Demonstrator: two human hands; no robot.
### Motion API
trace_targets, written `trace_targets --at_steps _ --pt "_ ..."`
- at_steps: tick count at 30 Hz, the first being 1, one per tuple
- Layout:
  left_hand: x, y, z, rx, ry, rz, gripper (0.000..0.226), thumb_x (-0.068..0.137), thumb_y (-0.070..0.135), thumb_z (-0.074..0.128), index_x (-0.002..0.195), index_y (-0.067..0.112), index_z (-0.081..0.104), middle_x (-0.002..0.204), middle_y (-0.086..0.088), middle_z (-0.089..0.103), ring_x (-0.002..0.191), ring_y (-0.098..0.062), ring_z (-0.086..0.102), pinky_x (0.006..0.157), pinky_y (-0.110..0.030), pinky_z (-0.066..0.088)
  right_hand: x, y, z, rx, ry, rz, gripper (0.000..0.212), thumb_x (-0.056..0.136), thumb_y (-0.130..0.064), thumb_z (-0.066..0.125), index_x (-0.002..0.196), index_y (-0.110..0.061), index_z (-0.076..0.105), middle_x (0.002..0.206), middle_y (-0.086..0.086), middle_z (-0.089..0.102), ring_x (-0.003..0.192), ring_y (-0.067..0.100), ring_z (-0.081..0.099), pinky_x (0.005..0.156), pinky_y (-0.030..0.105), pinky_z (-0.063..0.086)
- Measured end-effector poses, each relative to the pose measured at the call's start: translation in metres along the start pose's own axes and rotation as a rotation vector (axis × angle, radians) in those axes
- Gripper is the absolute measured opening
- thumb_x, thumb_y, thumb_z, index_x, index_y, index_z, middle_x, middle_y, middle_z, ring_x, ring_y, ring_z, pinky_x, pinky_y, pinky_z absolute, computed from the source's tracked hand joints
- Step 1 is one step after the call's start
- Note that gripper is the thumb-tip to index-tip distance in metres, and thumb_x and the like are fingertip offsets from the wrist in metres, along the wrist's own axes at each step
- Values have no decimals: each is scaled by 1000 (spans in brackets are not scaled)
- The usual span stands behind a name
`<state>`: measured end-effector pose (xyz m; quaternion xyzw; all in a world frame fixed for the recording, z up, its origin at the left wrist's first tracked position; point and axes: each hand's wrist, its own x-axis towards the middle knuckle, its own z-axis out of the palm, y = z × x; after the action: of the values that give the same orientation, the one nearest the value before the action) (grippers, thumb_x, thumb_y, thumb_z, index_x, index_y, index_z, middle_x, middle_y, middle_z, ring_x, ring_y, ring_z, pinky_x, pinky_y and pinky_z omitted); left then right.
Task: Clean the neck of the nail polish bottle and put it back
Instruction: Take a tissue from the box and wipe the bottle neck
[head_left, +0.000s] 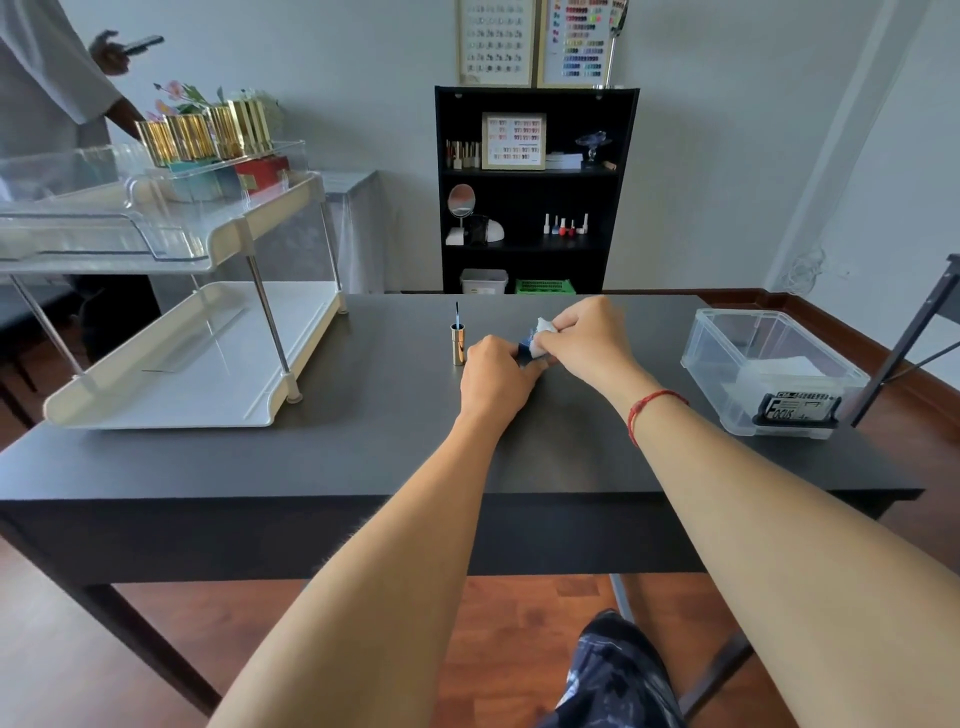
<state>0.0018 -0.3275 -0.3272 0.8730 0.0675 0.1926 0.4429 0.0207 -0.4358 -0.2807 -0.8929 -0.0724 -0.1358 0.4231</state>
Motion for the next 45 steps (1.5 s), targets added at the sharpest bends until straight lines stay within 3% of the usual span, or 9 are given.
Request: trace_targets --at_steps 4,8,15,19,24,29,33,39,45 --pt "1 -2 1 28 3 13 29 84 30 71 89 1 73 82 -13 70 72 -28 63 62 -35 51 0 4 -10 97 98 -50 13 80 -9 69 82 2 75 80 21 73 73 32 70 70 42 58" --pt "0 -2 1 20 -1 12 27 84 28 71 94 2 73 83 -11 69 66 -21 58 58 -28 45 0 -3 -5 122 134 -86 21 80 -14 74 97 -2 75 92 13 75 83 22 70 67 27 52" --pt "0 -1 0 15 -16 8 24 86 27 68 91 3 73 73 -5 62 56 -14 48 48 -22 33 -1 0 -2 18 28 -93 21 81 -23 73 85 -3 77 83 14 74 79 27 69 71 39 56" --pt "2 -2 0 29 -16 16 28 86 26 69 70 5 63 56 2 46 49 -13 40 47 -24 30 -1 -3 0 -92 -43 -119 28 88 -26 63 84 -1 76 83 17 72 79 31 66 73 43 56" --pt "2 -3 1 25 -11 30 28 86 26 69 66 9 59 53 3 43 49 -15 39 49 -25 30 3 -9 1 -131 -102 -97 33 91 -19 58 71 5 70 67 16 62 61 23 52 55 27 42" --pt "1 -2 0 26 -20 28 25 87 25 68 86 0 71 68 -5 56 59 -20 49 54 -24 37 10 -8 -3 145 -84 182 23 78 -20 72 91 -1 74 96 8 67 85 21 58 67 30 49" --pt "-1 0 -1 31 -22 21 26 87 26 68 94 2 73 70 -3 56 55 -14 47 50 -22 34 12 -12 -5 113 -134 193 27 79 -17 70 93 5 71 103 16 69 97 31 63 79 35 51" --pt "0 -1 -1 42 -27 33 31 87 29 68 99 1 72 83 -11 65 71 -25 58 62 -32 47 14 -9 -5 63 -17 173 38 87 -14 61 53 -5 49 52 3 40 48 18 39 46 24 30" --pt "4 -4 0 33 -35 25 30 87 29 69 98 1 71 78 -8 61 65 -18 52 59 -28 41 12 0 -4 137 35 79 31 89 -19 60 72 7 66 66 11 52 60 21 46 53 26 34"
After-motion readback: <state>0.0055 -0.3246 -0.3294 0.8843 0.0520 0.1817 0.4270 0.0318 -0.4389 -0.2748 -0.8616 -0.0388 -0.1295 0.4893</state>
